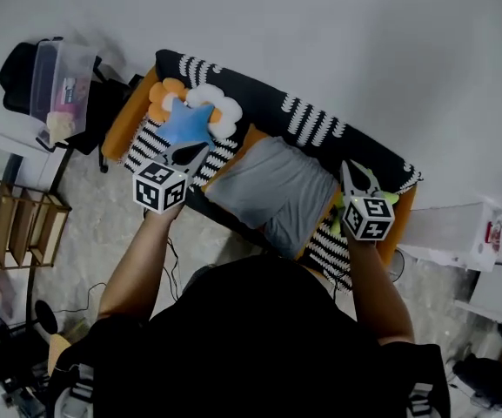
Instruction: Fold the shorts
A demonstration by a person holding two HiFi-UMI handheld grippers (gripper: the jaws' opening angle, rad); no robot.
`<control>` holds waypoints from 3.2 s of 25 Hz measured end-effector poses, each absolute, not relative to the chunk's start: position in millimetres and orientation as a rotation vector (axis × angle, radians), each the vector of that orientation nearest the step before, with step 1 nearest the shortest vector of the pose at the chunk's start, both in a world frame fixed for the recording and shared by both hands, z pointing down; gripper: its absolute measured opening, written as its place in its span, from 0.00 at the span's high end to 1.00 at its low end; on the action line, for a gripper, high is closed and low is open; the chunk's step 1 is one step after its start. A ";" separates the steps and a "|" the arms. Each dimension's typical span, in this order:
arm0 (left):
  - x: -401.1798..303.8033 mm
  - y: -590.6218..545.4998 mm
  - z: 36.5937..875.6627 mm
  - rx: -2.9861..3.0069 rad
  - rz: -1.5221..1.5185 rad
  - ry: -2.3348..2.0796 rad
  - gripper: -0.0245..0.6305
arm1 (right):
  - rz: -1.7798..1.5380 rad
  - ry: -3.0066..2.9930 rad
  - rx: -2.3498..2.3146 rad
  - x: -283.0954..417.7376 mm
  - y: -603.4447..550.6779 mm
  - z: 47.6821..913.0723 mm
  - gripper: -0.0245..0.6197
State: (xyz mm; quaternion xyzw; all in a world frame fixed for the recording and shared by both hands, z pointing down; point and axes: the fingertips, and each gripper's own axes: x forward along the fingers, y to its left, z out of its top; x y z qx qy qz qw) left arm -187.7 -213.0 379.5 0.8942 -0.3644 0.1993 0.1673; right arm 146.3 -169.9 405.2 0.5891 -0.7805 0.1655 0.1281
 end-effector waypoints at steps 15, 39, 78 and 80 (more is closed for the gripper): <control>-232.9 -212.5 419.4 2.354 0.589 -1.242 0.94 | 0.457 -2.374 1.130 88.6 -239.0 470.0 0.94; -357.8 -215.9 583.3 2.118 0.532 -1.213 0.94 | 0.337 -2.170 0.641 -49.5 -303.4 631.6 0.89; -311.9 -196.6 875.1 2.026 1.065 -0.836 0.78 | 0.100 -1.837 -0.046 -43.5 -393.1 854.5 0.69; -304.3 -197.4 885.7 2.026 1.088 -0.796 0.78 | 0.097 -1.818 -0.106 -51.8 -382.9 860.5 0.69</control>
